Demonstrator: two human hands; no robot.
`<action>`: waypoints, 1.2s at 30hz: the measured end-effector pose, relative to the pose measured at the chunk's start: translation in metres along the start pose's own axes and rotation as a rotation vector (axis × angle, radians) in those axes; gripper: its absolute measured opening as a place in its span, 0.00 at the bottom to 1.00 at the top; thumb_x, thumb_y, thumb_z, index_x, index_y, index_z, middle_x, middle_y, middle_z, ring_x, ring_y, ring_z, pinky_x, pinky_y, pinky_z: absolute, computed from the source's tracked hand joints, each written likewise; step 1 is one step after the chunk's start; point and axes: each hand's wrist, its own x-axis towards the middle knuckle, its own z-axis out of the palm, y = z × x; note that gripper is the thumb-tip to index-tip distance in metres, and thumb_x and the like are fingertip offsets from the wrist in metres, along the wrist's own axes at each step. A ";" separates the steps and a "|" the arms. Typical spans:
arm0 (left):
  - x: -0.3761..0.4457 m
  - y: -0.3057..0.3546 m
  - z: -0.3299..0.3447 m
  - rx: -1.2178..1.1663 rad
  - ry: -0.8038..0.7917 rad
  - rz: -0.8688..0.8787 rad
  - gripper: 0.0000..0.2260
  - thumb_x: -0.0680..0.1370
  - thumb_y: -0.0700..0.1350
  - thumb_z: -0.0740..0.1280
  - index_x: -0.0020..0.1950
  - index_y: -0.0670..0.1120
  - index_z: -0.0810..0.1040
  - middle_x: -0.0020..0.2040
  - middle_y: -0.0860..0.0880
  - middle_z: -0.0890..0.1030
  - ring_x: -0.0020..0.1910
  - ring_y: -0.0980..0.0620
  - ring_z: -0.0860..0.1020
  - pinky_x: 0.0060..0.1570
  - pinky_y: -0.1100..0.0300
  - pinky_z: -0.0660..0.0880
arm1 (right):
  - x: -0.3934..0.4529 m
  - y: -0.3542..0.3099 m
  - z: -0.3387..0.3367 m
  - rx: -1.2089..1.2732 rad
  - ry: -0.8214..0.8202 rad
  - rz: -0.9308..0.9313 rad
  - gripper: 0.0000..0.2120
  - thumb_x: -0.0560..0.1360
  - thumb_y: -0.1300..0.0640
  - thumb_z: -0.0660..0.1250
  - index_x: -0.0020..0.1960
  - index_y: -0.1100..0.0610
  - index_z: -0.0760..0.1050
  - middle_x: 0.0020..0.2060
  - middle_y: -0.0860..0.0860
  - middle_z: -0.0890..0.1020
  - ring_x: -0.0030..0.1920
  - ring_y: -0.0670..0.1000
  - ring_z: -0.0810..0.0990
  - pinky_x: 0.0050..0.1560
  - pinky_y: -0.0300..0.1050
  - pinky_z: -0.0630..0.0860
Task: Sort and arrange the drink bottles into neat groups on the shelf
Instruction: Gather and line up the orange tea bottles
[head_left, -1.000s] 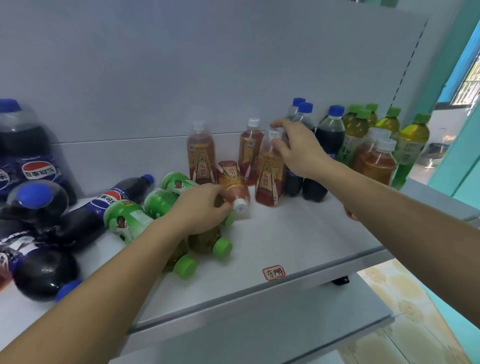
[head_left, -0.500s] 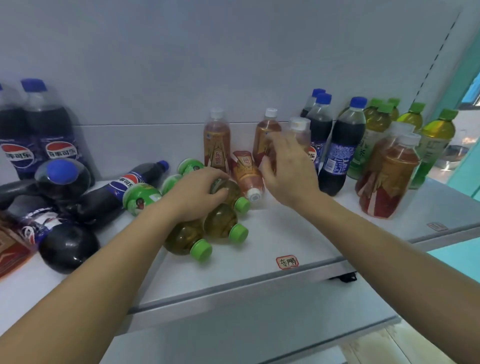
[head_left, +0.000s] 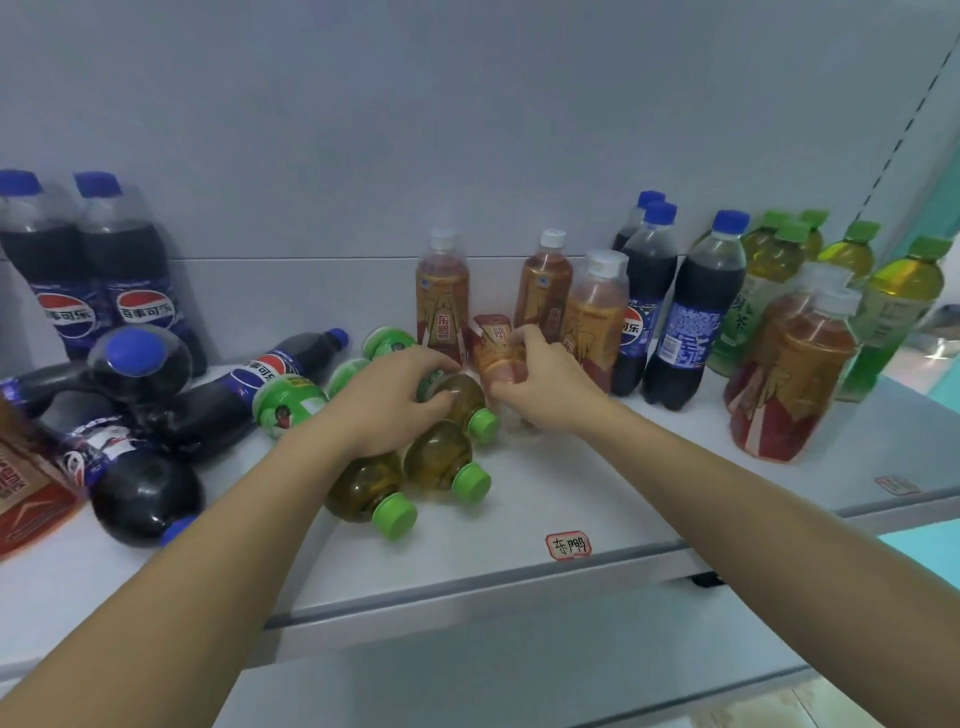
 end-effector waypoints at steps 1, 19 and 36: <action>0.000 0.000 0.000 -0.001 0.002 -0.004 0.18 0.81 0.51 0.66 0.71 0.53 0.75 0.69 0.54 0.77 0.66 0.53 0.74 0.63 0.58 0.70 | -0.001 0.000 -0.003 -0.039 0.031 -0.020 0.30 0.71 0.41 0.68 0.69 0.46 0.63 0.59 0.54 0.74 0.53 0.58 0.79 0.56 0.56 0.79; 0.002 0.001 0.001 -0.038 0.031 -0.028 0.17 0.80 0.50 0.67 0.70 0.55 0.77 0.67 0.57 0.78 0.65 0.58 0.74 0.65 0.59 0.71 | 0.095 -0.070 -0.081 -0.524 0.159 -0.240 0.16 0.84 0.46 0.53 0.54 0.56 0.74 0.49 0.55 0.79 0.47 0.58 0.78 0.43 0.50 0.73; -0.028 -0.015 -0.024 0.059 0.164 -0.196 0.11 0.81 0.50 0.65 0.61 0.53 0.81 0.59 0.55 0.81 0.56 0.57 0.77 0.58 0.57 0.75 | -0.016 -0.017 0.004 -0.247 -0.106 -0.348 0.21 0.79 0.34 0.58 0.63 0.46 0.61 0.48 0.50 0.79 0.45 0.55 0.79 0.48 0.55 0.78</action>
